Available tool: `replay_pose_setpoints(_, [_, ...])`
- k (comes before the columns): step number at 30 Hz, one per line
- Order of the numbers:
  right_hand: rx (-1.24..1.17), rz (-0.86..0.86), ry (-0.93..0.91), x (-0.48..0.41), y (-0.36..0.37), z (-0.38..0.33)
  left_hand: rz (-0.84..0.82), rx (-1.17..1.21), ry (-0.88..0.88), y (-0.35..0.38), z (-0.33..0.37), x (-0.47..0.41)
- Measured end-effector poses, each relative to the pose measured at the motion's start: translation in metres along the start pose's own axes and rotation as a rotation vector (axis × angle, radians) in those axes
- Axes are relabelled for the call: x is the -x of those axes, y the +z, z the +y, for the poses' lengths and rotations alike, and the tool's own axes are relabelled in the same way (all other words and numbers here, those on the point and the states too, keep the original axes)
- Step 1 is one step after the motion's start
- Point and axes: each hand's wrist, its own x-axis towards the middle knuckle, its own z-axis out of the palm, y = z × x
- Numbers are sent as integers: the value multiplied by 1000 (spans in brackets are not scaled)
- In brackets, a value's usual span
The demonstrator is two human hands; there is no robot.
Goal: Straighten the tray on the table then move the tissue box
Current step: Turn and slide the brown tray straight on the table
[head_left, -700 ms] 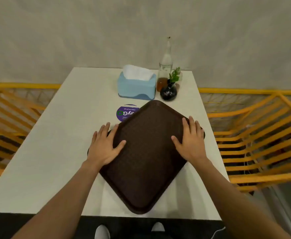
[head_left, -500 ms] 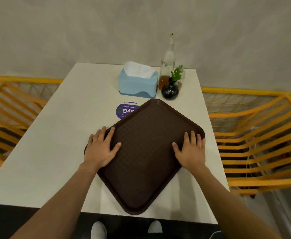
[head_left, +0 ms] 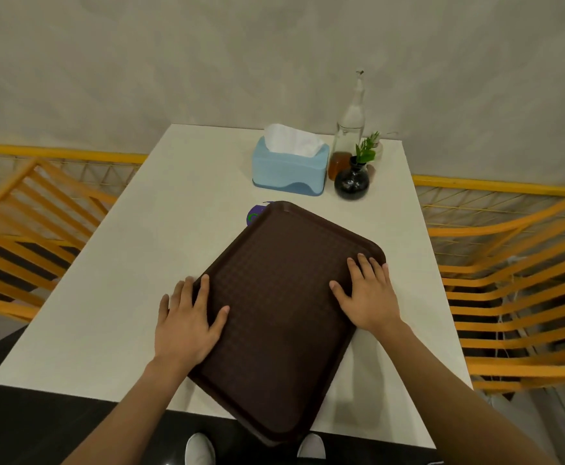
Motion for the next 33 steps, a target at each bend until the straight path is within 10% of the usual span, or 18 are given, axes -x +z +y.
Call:
replay_pose_setpoints(12, [31,192,-91,-43,-10,-81,-67,-77,436,-12,-65,-17])
replay_pose_setpoints(23, [-158,242,368,64,14,-120,-1,-67,409,-18,-85,-47])
replay_pose_setpoints(33, [-282,223,336,60,21,-150,13,38,280,3,-107,-85])
